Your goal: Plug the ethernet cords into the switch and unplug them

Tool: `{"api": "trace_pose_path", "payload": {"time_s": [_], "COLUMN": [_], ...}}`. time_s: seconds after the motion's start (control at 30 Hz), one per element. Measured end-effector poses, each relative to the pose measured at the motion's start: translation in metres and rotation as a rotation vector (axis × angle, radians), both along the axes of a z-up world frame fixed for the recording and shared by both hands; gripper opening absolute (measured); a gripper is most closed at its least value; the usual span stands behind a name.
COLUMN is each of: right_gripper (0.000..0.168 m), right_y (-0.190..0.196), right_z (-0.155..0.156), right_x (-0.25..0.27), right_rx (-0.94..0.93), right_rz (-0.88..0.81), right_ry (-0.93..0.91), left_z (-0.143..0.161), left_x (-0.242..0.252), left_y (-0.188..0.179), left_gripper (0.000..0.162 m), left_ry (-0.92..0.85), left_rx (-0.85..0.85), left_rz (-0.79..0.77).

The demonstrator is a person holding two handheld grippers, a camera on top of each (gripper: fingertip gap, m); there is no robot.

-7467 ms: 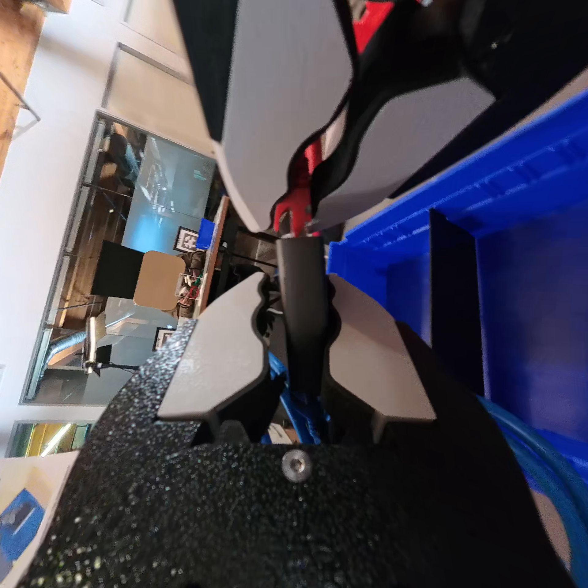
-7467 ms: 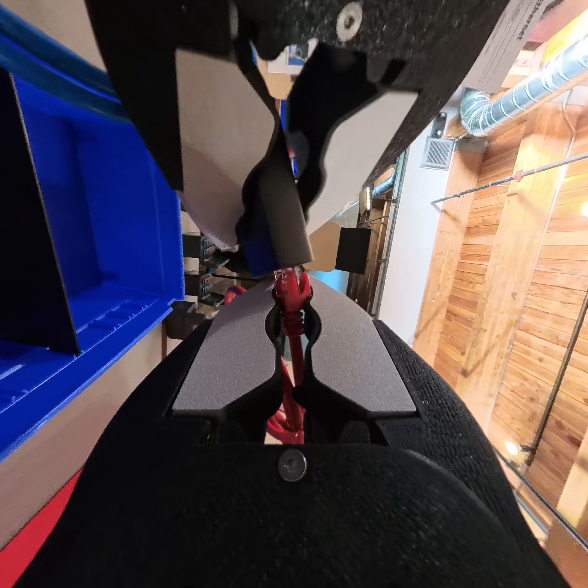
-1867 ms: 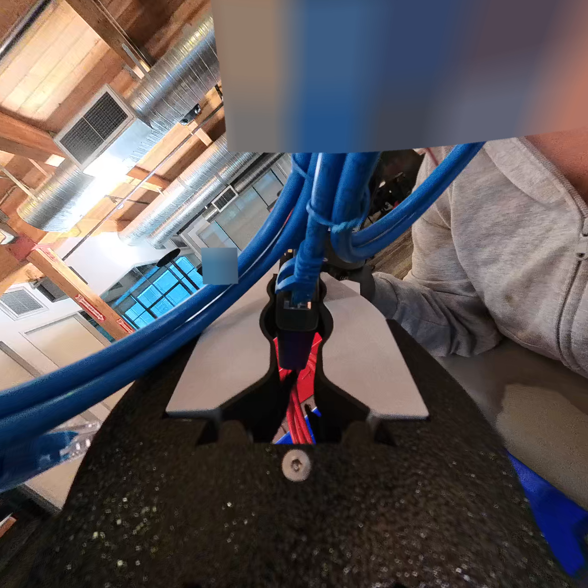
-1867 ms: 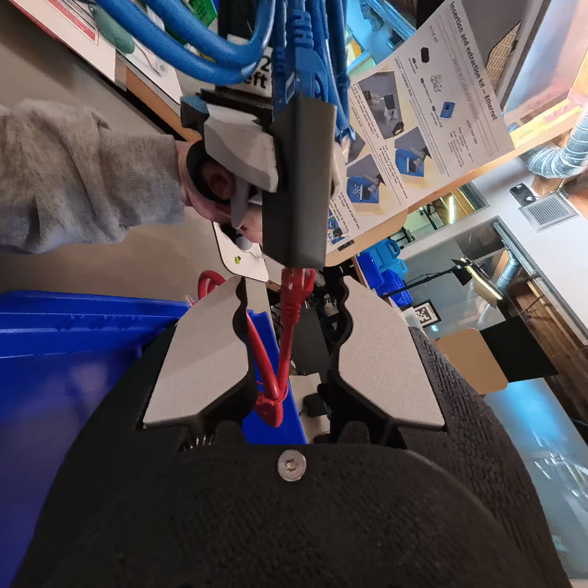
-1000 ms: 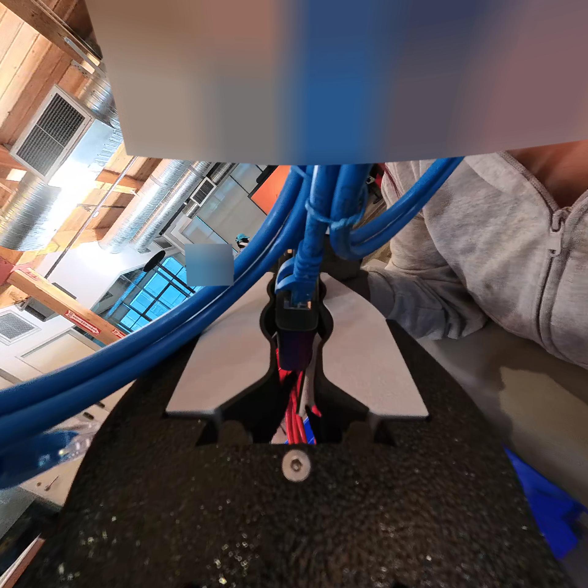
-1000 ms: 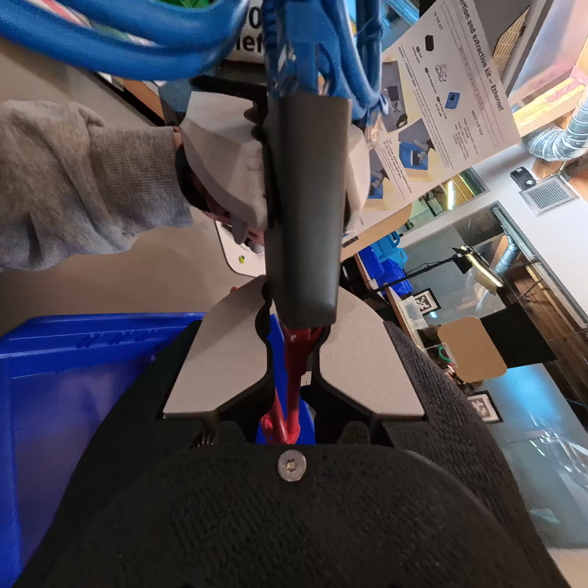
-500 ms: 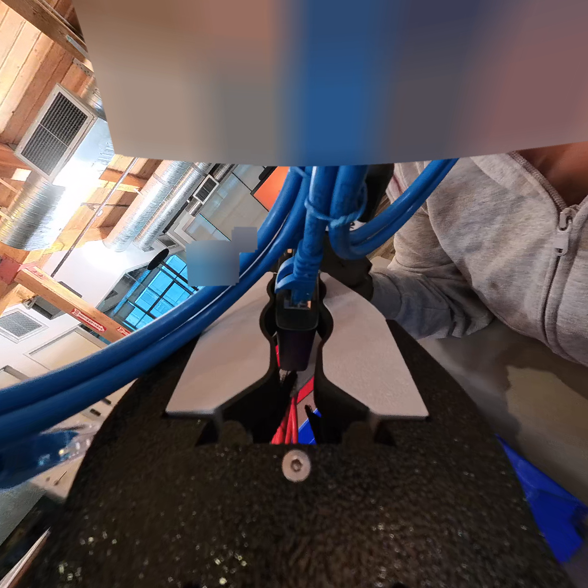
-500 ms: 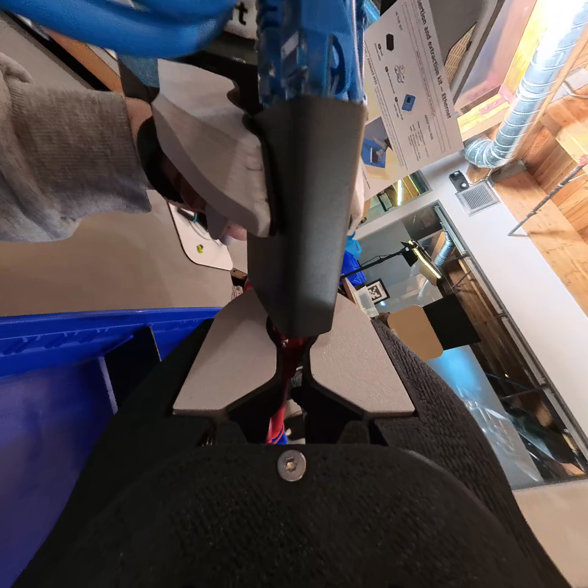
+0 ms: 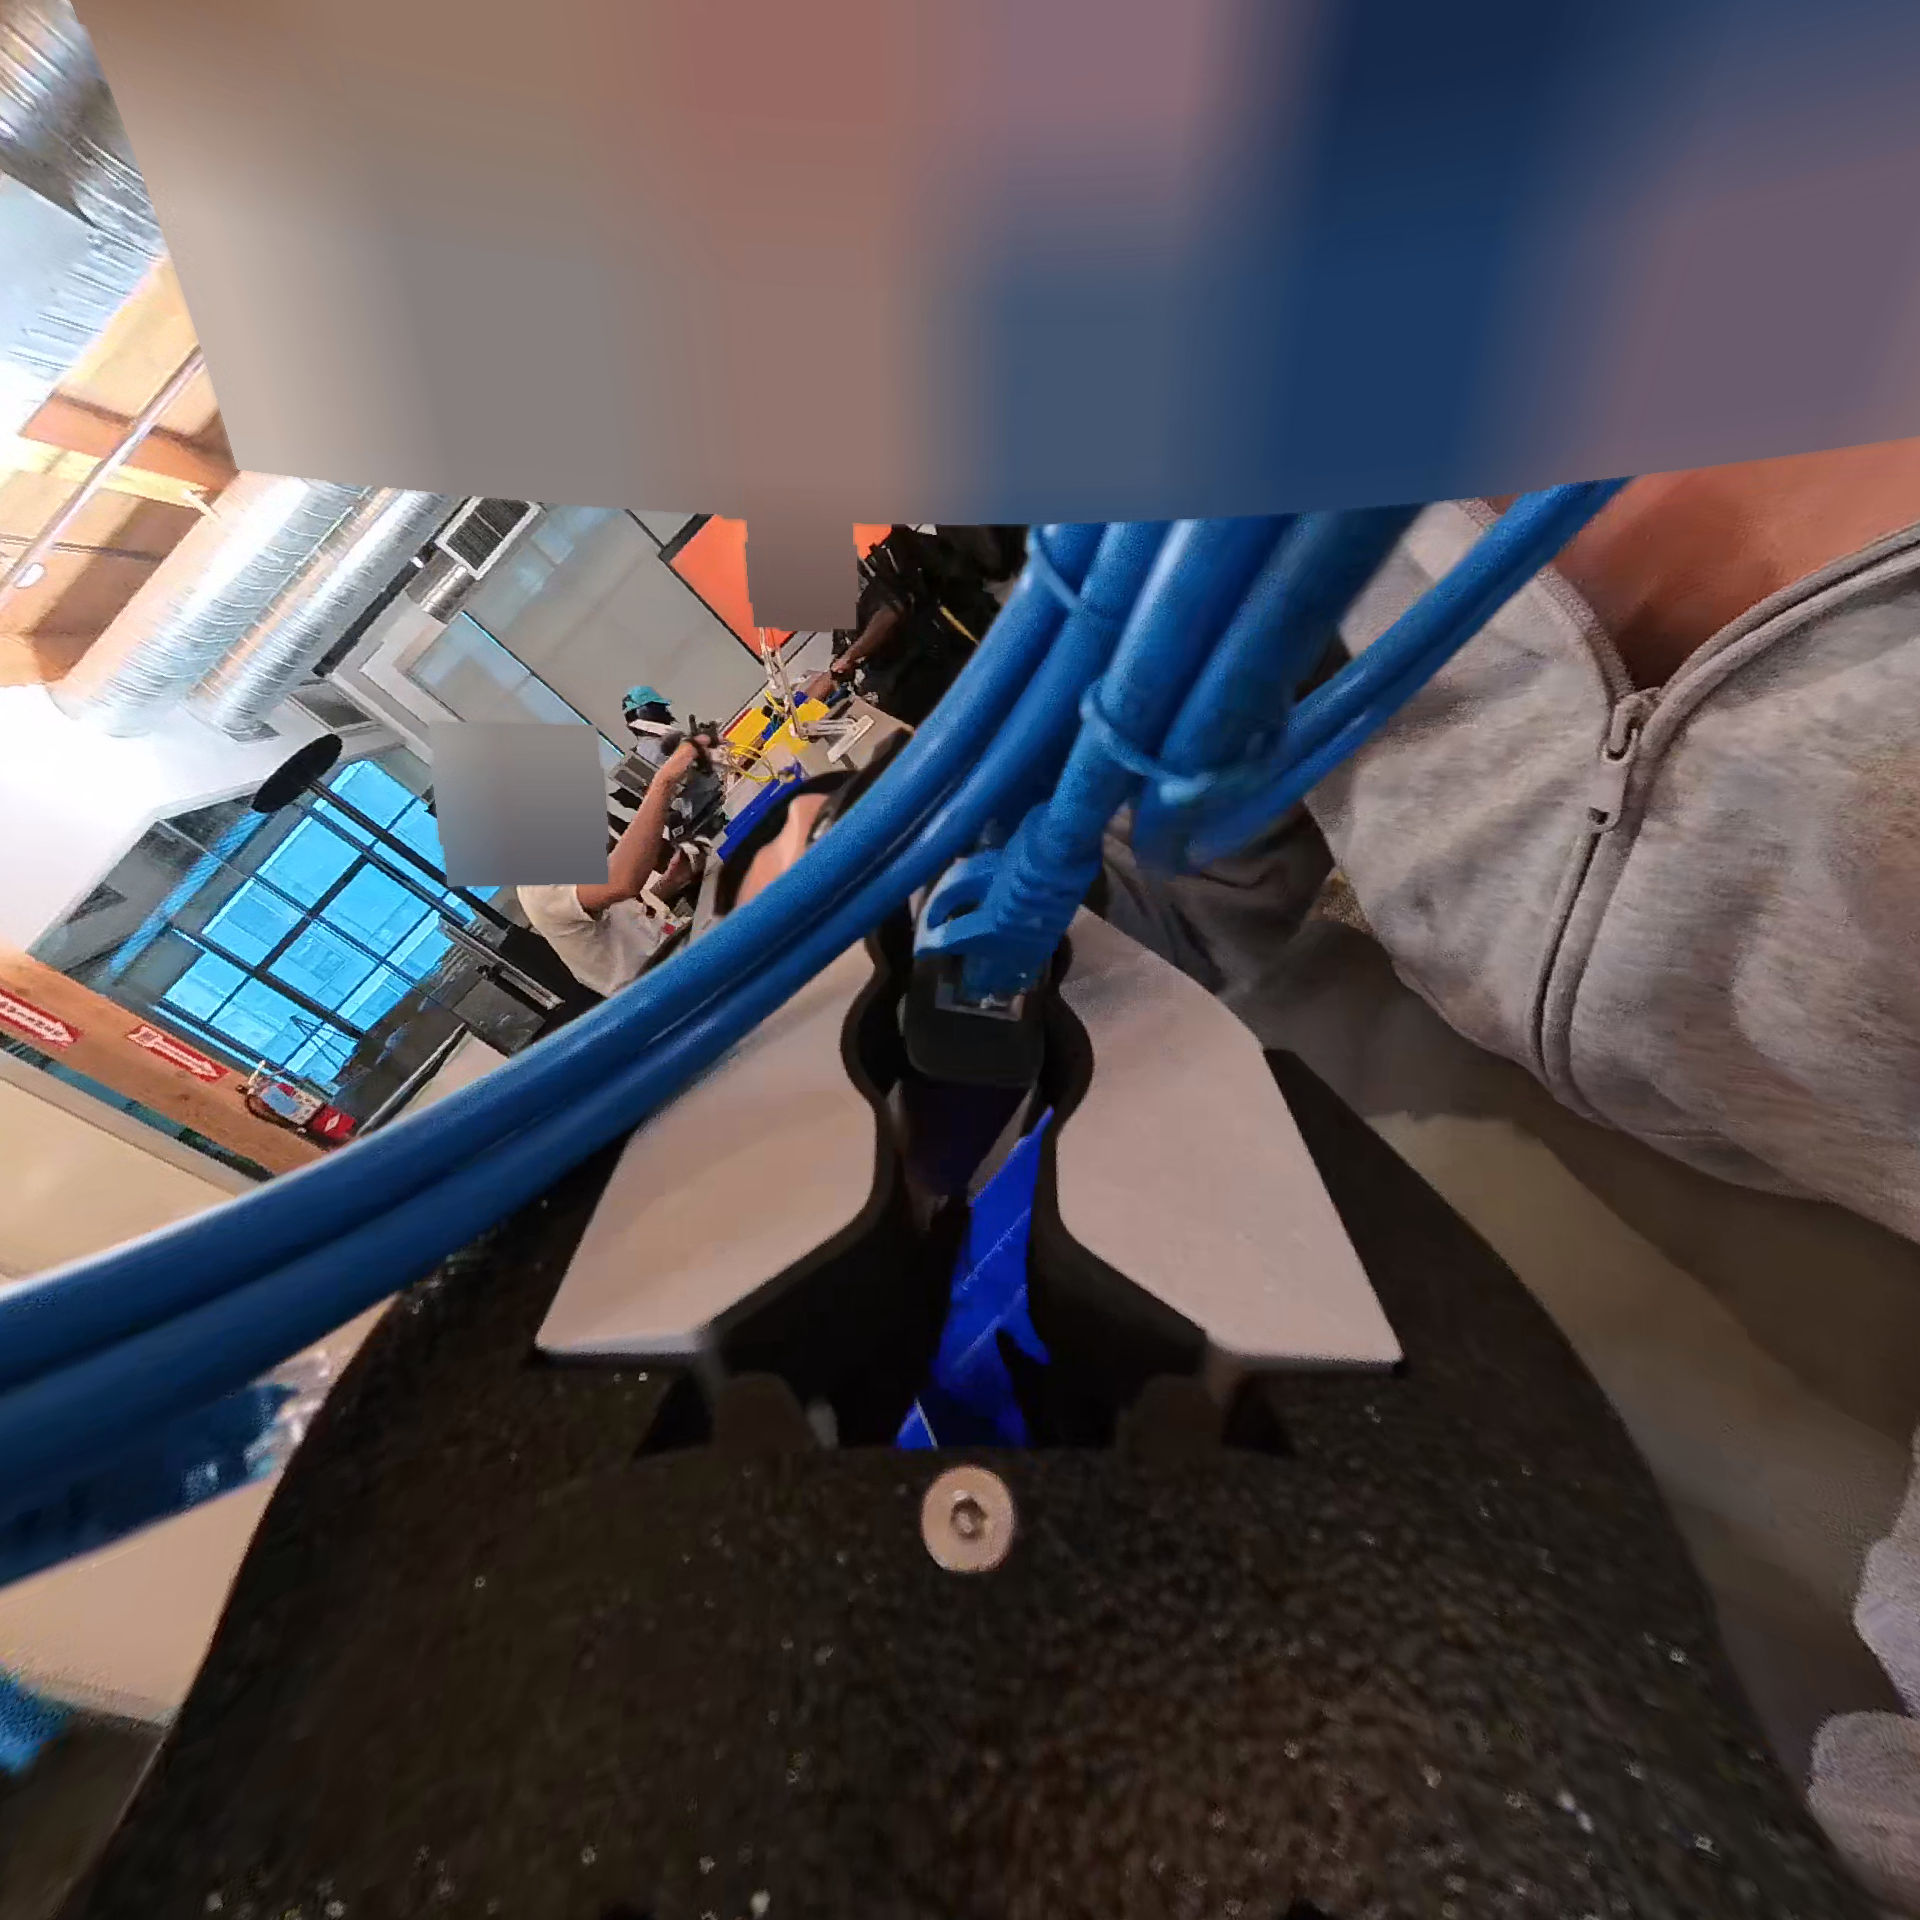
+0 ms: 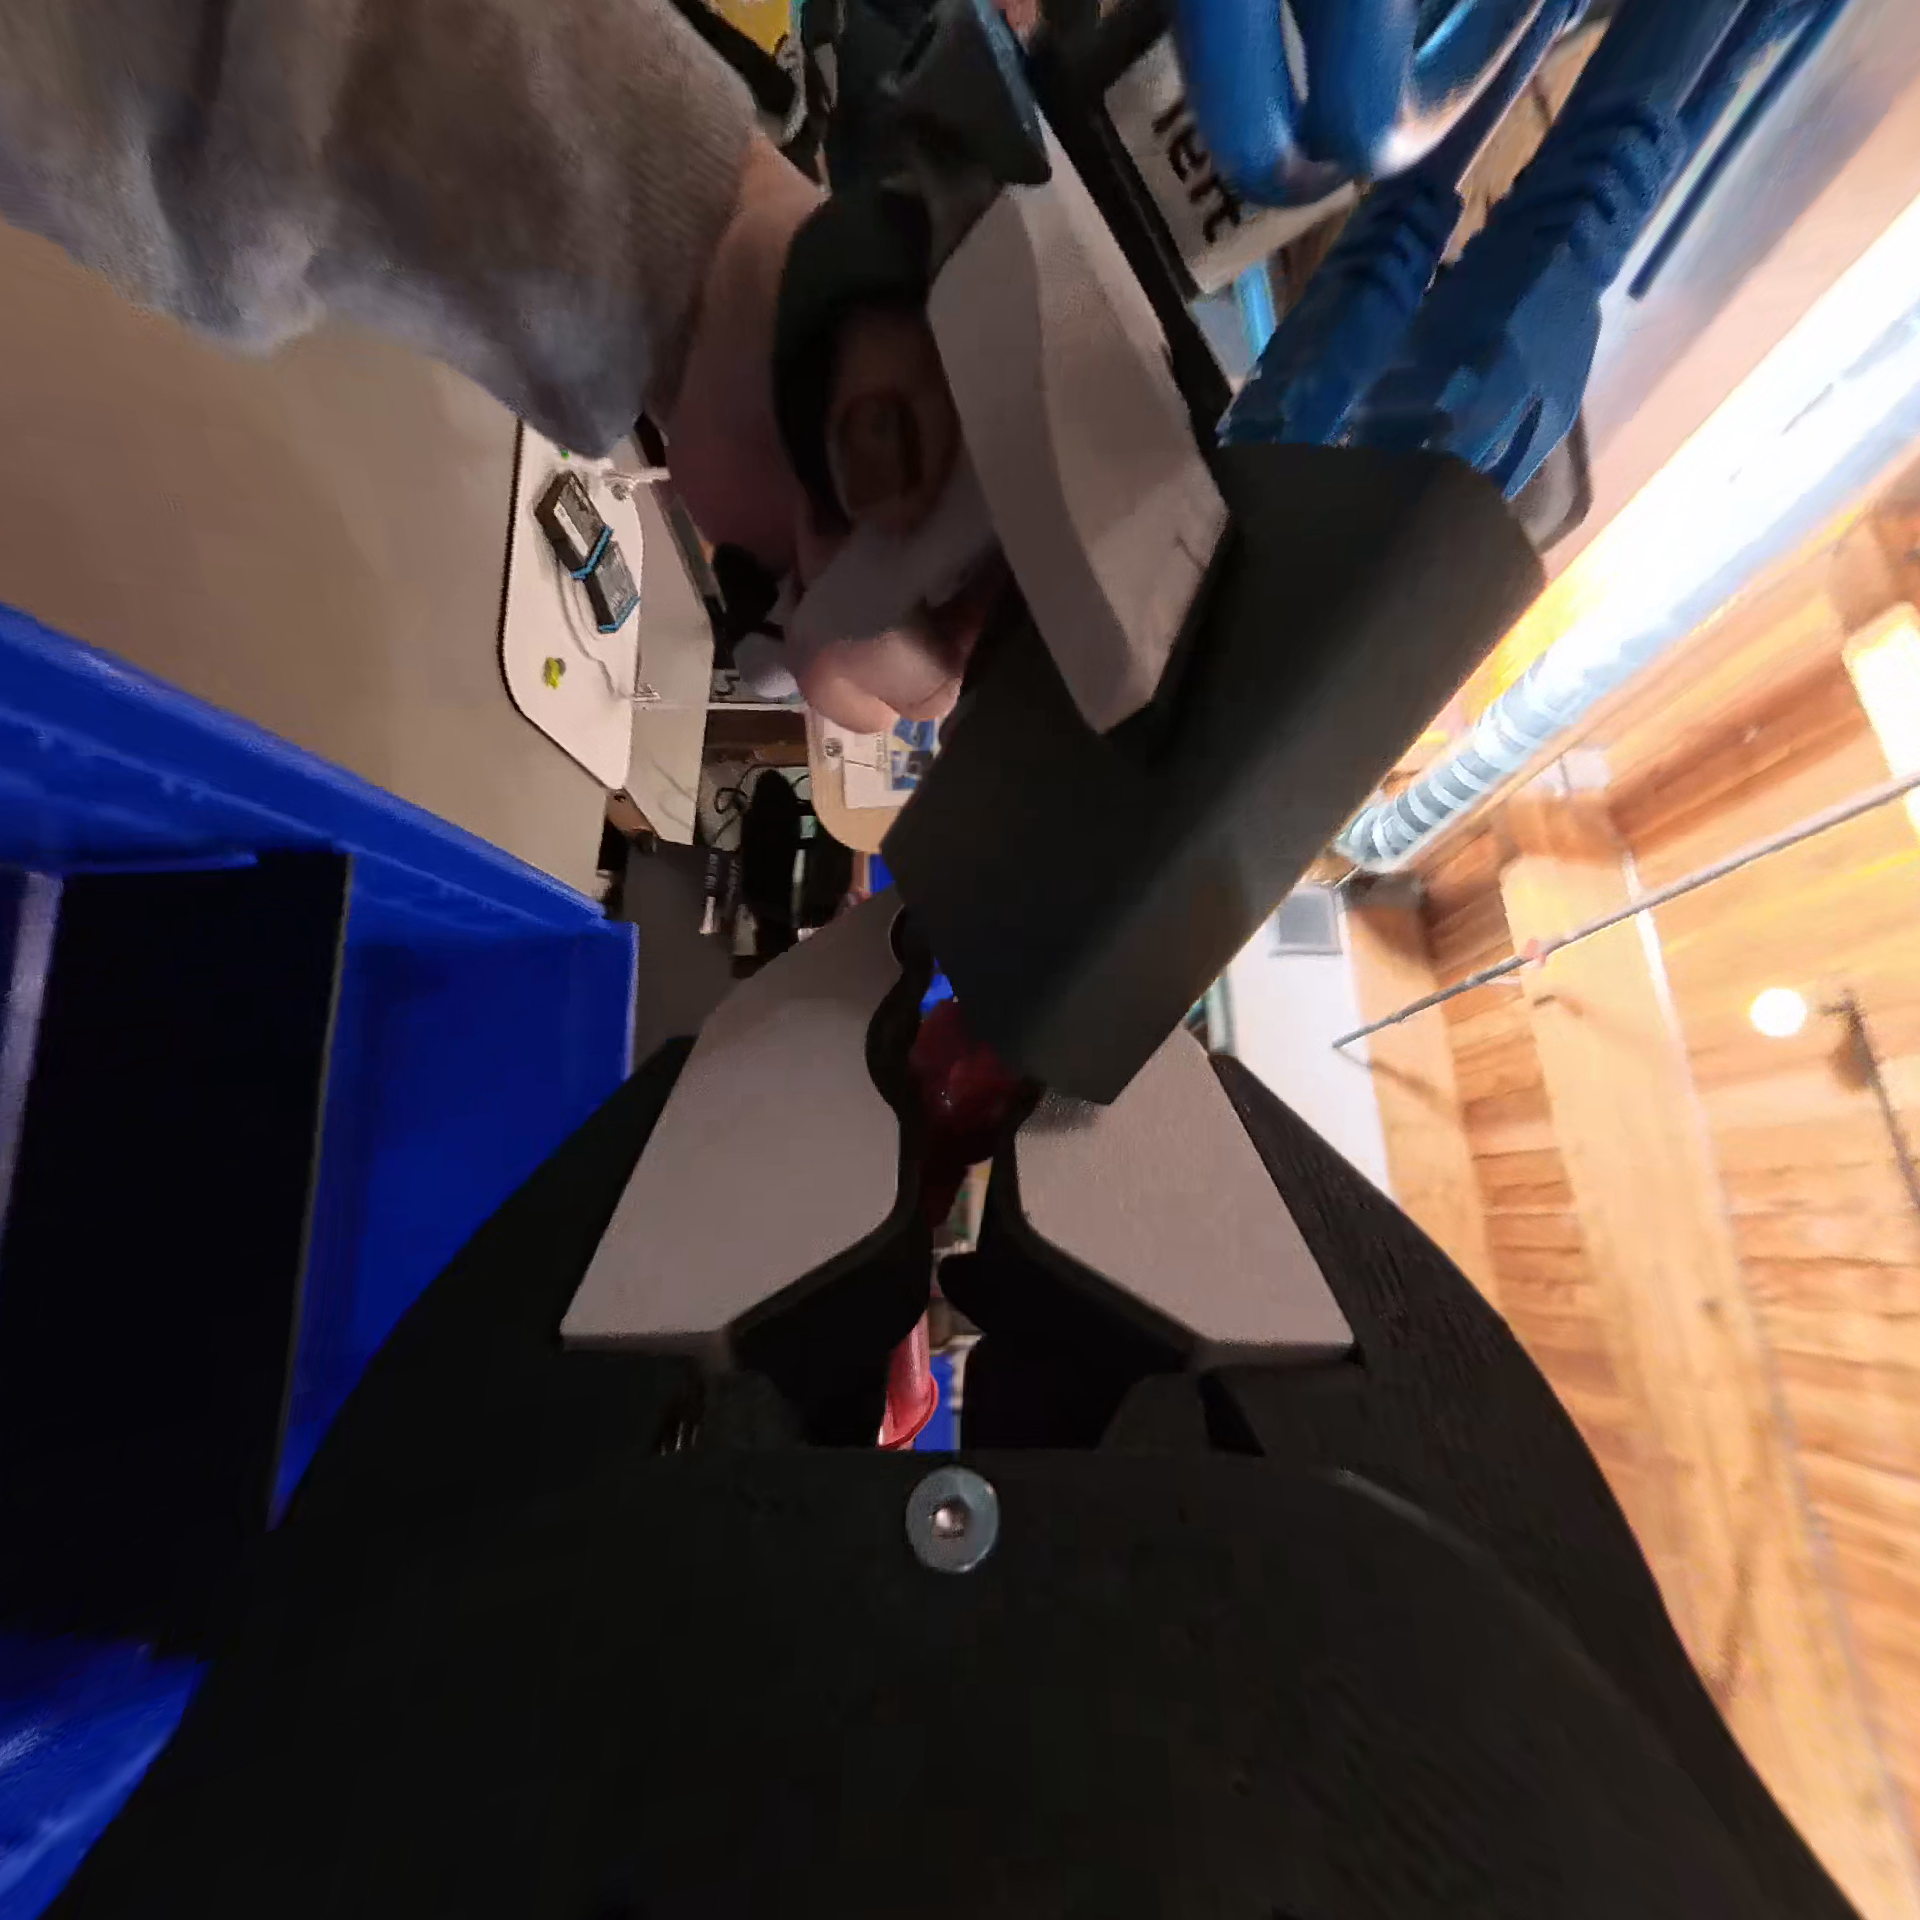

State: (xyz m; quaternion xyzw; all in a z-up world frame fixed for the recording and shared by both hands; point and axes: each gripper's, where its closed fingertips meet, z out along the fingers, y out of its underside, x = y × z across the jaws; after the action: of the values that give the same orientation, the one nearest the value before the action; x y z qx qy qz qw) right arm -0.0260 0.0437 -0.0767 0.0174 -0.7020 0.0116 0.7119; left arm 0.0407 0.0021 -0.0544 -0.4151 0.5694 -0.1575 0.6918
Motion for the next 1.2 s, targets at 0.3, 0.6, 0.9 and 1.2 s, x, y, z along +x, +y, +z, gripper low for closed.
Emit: {"api": "trace_pose_path", "payload": {"time_s": [0.3,0.6,0.9,1.2], "right_gripper": [0.005,0.002,0.004,0.004], "right_y": [0.009,0.080,0.123,0.239], "right_z": [0.006,0.002,-0.006,0.018], "right_x": [0.014,0.018,0.044,0.192], "right_rx": [0.184,0.293,-0.105,-0.561], "right_rz": [0.058,-0.156,-0.215,-0.548], "right_ry": [0.016,0.019,-0.091,-0.033], "left_z": [-0.008,0.029,0.028,0.013], "left_x": [0.012,-0.004,-0.053,-0.046], "left_y": [0.008,-0.055,-0.012,0.025], "left_gripper": [0.023,0.020,0.020,0.020], "left_ry": [0.077,-0.105,-0.125,-0.197], "left_rx": [-0.010,0.063,0.133,0.029], "left_rz": [0.046,-0.207,0.252,0.155]}}
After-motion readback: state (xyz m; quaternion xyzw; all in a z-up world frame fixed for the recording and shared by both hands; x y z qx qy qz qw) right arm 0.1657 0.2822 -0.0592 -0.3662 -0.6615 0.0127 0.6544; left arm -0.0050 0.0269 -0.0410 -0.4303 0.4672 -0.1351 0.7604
